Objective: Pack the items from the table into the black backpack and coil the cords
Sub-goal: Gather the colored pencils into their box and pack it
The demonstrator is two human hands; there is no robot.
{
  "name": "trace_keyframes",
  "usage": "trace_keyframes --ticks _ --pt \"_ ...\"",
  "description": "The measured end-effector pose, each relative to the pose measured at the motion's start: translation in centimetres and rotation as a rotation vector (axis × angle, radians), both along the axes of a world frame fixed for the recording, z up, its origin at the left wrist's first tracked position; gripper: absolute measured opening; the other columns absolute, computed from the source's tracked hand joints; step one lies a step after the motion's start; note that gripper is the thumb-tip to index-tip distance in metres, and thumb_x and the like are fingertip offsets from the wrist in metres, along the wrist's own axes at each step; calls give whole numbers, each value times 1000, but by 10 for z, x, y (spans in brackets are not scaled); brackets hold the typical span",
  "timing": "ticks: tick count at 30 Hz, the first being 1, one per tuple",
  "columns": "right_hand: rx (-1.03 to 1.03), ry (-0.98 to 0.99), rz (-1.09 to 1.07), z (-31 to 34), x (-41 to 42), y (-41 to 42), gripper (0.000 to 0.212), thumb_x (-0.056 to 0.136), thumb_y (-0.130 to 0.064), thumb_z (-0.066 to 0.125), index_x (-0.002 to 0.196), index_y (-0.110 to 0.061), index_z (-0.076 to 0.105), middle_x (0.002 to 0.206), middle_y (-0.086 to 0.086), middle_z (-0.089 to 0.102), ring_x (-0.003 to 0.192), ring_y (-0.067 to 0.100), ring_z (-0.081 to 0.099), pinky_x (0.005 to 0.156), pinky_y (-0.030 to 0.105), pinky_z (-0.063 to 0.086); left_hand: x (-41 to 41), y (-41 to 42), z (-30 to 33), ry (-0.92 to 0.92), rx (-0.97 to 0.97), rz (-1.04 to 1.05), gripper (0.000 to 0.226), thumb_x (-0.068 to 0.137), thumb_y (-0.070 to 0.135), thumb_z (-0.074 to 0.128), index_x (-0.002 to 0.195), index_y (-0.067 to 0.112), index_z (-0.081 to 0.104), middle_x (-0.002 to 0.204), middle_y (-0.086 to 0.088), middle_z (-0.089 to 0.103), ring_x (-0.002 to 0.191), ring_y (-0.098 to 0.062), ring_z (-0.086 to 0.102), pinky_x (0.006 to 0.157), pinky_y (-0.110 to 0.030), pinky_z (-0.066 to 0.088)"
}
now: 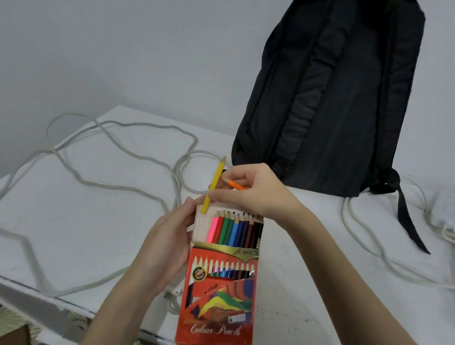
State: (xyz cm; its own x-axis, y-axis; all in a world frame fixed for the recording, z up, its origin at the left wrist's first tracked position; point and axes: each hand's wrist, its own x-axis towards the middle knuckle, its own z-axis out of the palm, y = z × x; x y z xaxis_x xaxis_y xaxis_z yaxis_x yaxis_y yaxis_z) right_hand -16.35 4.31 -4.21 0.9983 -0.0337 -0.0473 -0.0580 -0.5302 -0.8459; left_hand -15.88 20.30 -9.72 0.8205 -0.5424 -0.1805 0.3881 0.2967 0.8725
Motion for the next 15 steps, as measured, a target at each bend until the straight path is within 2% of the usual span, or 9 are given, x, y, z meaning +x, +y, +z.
trace_keyframes --ticks 2,4,7,11,13,15 --pt "-95 -15 -9 -1 1 3 14 75 -33 76 69 -26 65 78 -11 67 73 5 65 64 17 54 -1 1 0 -9 12 3 41 99 31 33 118 10 62 99 -5 71 85 -12 68 65 -24 56" --pt "-178 4 4 -2 1 3 18 73 -39 75 65 -31 62 82 -17 62 75 5 63 65 20 53 -1 2 0 -18 19 14 40 99 31 33 119 11 62 102 -6 71 90 -15 68 71 -26 57" --pt "-246 14 48 -3 2 4 16 72 -42 75 70 -34 62 85 -12 65 80 8 64 72 28 56 -2 2 1 -63 18 19 35 98 26 37 117 13 63 103 -6 72 90 -17 70 67 -26 57" --pt "-393 -38 37 -5 4 6 21 70 -46 74 81 -35 61 86 -12 60 82 7 59 72 29 53 -3 1 1 -114 27 18 29 93 14 44 116 19 61 101 -5 73 88 -18 71 65 -24 57" --pt "-369 -57 24 -4 5 2 19 76 -43 71 89 -33 61 92 -12 61 85 8 59 74 29 53 -2 1 0 -109 31 27 26 95 11 43 112 20 61 95 -5 74 82 -18 71 63 -24 58" --pt "-198 -100 -5 0 5 -4 15 90 -33 58 101 -25 65 100 -11 63 90 2 58 76 22 49 0 1 -2 -103 39 25 25 96 9 42 109 20 61 90 -4 74 76 -17 71 61 -25 58"
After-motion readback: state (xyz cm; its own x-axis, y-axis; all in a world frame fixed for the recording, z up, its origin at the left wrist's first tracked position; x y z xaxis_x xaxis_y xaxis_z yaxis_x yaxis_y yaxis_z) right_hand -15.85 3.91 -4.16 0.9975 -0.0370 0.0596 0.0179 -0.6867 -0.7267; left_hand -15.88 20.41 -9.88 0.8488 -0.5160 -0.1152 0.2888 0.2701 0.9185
